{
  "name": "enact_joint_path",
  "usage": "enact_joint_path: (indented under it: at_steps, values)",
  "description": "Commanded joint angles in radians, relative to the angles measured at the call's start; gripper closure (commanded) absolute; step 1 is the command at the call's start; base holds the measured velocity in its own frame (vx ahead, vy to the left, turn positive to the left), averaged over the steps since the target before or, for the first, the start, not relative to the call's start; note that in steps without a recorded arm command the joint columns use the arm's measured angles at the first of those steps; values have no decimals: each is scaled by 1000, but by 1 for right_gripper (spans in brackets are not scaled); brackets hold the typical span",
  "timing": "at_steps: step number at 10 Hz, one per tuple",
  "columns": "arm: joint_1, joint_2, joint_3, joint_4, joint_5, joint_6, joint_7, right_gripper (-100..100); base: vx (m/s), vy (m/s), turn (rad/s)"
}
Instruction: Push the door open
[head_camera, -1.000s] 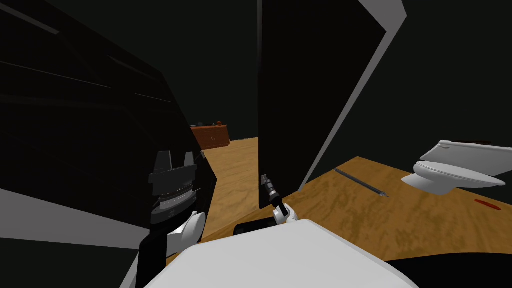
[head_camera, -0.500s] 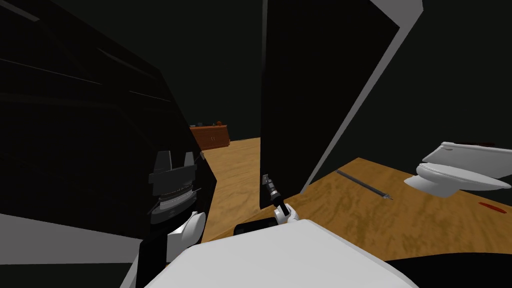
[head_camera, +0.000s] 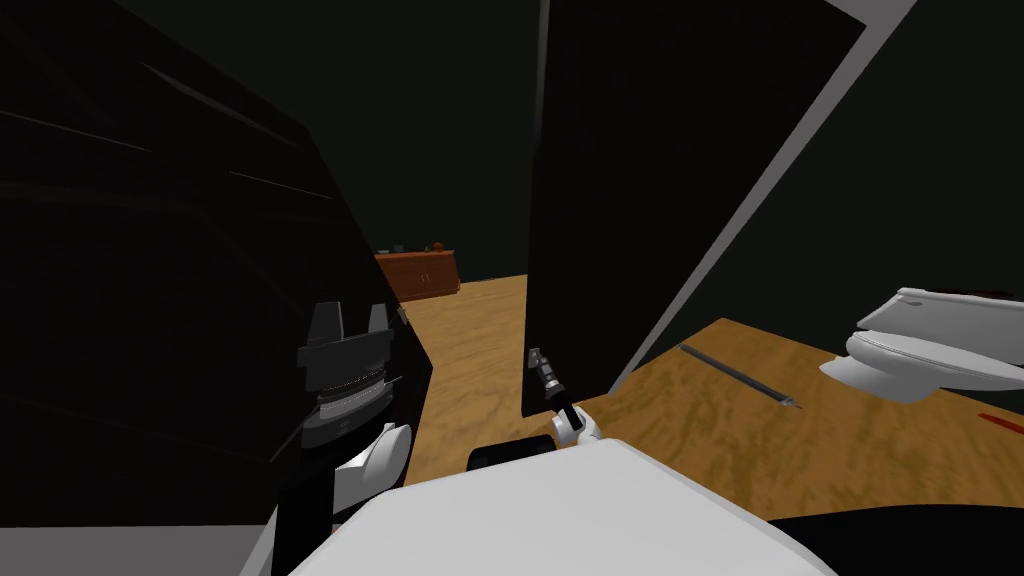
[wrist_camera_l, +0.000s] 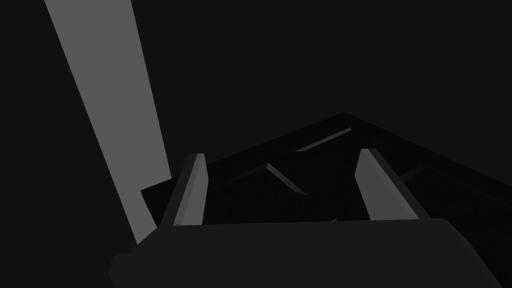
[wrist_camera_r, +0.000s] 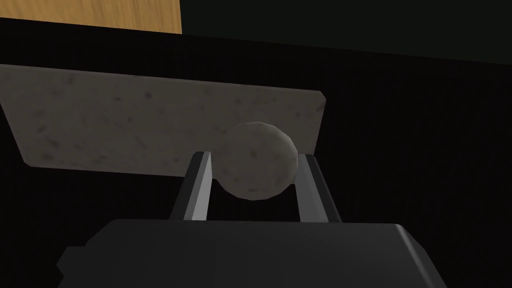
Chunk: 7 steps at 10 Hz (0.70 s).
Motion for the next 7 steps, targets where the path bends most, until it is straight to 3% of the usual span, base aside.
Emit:
enact_joint_path:
  at_steps: [1,2,3,4,7]
  values:
    - [7,-21,-36,-23,-5,15,0,100,134,47,-59]
    - [7,-21,-36,-23,-5,15,0,100,127,43,-58]
    - [5,-27,-63,-20,-7,14,2,100,157,56,-81]
    - [30,-26,-41,-62,-5,33,-4,-100,-45,42,-64]
    - [37,-21,-40,-68,-8,31,-8,-100,-199,53,-30]
